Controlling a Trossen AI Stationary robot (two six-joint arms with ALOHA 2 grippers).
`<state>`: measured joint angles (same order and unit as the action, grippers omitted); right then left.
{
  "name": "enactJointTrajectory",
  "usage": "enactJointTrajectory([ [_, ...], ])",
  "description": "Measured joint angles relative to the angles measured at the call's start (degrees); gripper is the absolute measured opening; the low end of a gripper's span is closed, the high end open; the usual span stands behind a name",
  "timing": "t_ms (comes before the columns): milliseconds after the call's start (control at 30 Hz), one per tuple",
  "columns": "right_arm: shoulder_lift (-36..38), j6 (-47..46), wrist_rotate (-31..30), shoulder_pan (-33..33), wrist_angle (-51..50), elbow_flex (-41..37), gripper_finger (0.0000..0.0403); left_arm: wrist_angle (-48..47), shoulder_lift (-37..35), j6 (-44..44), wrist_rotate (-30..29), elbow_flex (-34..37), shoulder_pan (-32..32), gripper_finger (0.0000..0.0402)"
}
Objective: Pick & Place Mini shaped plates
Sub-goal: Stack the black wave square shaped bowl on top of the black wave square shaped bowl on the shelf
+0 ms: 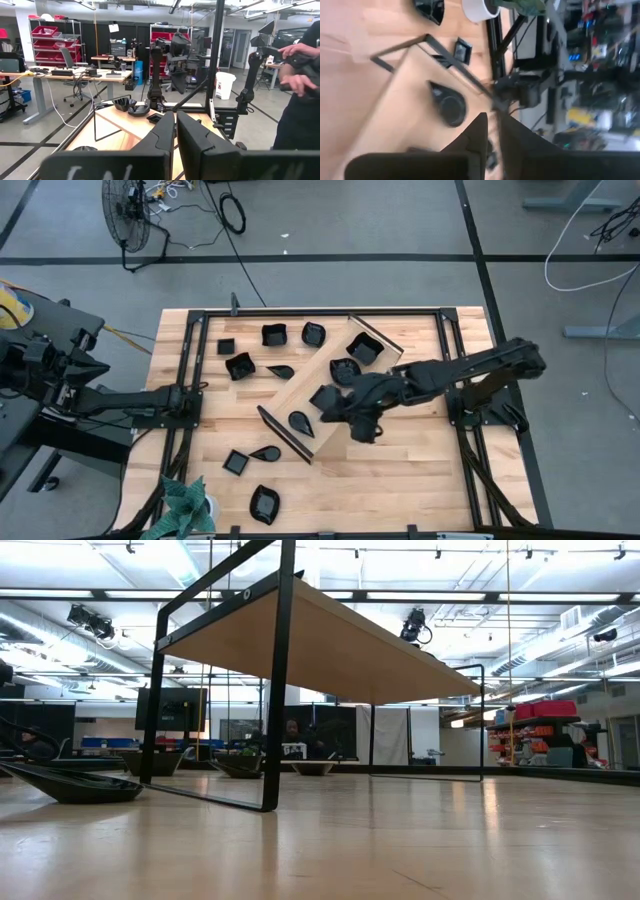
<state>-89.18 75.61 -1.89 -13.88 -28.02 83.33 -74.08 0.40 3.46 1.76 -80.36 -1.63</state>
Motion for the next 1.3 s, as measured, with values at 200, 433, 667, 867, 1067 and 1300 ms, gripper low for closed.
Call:
enactJointTrajectory([
  [200,8.15,-19.14,-0.13,1.2,0.52,-8.52,0.0047,-0.01,0.0,0.0,0.0,0.0,0.0,0.0025],
  [433,16.02,-48.79,-0.12,3.64,1.38,-16.18,0.0047,0.0,0.02,0.02,-0.01,-0.02,-0.02,0.0025],
  [667,22.51,-65.5,-0.91,6.07,3.19,-22.01,0.0033,-0.01,0.02,0.0,0.0,0.0,-0.02,0.0025],
  [867,28.63,-70.75,-3.71,6.19,8.49,-27.54,0.0005,-0.02,0.02,0.0,0.0,0.0,0.0,0.0025],
  [1067,34.66,-70.72,-5.02,6.19,12.64,-32.49,0.0005,-0.02,0.02,0.0,0.0,0.0,-0.02,0.0026],
  [1300,39.08,-70.66,-6.62,6.3,15.25,-37.37,0.0001,-0.02,0.02,0.0,0.01,0.0,-0.01,0.0025],
])
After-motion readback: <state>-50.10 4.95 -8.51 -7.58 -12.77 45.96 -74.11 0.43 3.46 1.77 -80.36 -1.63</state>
